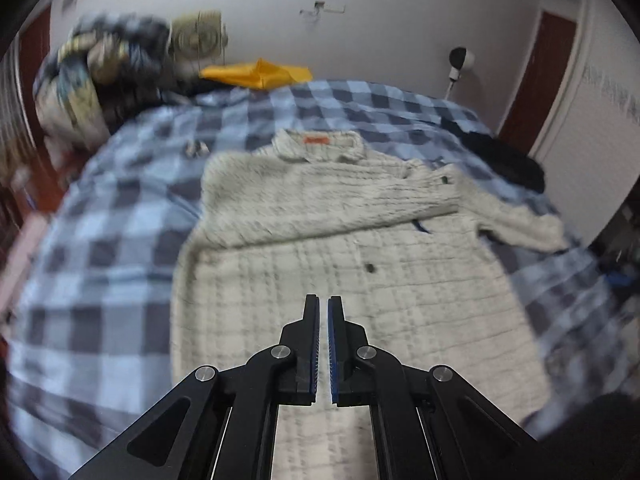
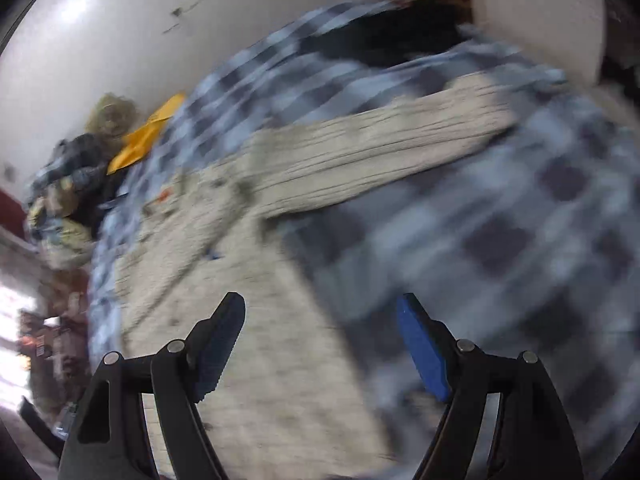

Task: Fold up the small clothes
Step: 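Grasp the cuff of the other sleeve with the right tool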

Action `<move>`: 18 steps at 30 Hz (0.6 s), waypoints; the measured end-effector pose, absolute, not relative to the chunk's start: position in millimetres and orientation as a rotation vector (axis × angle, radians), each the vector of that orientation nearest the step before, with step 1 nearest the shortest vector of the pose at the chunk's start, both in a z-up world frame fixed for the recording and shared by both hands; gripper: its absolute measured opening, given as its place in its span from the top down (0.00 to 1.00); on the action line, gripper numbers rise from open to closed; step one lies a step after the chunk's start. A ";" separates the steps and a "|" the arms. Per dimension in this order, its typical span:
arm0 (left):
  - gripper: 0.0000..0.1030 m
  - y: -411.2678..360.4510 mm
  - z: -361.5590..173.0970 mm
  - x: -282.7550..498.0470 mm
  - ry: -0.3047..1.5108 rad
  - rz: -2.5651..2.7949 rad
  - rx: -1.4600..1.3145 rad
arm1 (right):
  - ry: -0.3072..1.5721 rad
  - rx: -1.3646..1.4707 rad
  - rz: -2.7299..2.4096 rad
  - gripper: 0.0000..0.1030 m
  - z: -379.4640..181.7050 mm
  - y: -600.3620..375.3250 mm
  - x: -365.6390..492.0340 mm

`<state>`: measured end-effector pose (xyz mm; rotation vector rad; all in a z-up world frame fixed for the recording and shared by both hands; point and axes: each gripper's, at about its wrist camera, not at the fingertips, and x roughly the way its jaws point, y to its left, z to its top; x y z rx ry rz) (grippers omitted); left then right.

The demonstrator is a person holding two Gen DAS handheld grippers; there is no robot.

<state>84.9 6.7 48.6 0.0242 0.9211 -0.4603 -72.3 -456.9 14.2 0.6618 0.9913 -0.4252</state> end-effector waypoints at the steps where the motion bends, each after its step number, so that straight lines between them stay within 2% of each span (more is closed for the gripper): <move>1: 0.97 8.1 46.3 84.6 0.930 -0.449 0.026 | 1.020 0.638 -0.438 0.27 13.3 -463.7 -75.3; 4: 0.97 12.3 38.7 81.3 0.930 -0.410 0.075 | 1.086 0.623 -0.436 0.27 9.3 -488.9 -79.7; 7: 0.97 18.2 33.9 81.6 0.945 -0.413 0.052 | 1.072 0.631 -0.518 0.27 18.7 -526.0 -83.2; 9: 0.91 21.3 34.0 82.9 0.950 -0.416 0.032 | 1.064 0.664 -0.533 0.27 23.6 -547.6 -81.9; 10: 0.67 22.7 34.1 84.0 0.951 -0.421 0.021 | 1.075 0.687 -0.530 0.27 22.4 -558.9 -77.7; 11: 0.00 24.3 34.0 85.7 0.954 -0.426 0.007 | 1.090 0.713 -0.528 0.27 18.3 -571.1 -72.1; 12: 0.07 25.2 32.2 88.4 0.965 -0.431 -0.007 | 1.105 0.724 -0.531 0.27 13.0 -578.0 -68.9; 13: 0.00 25.3 28.6 91.3 0.962 -0.436 -0.027 | 1.120 0.726 -0.537 0.27 8.4 -582.8 -67.7; 18: 0.00 22.7 -1.7 103.5 1.021 -0.403 -0.072 | 1.148 0.763 -0.568 0.27 -32.9 -612.5 -39.4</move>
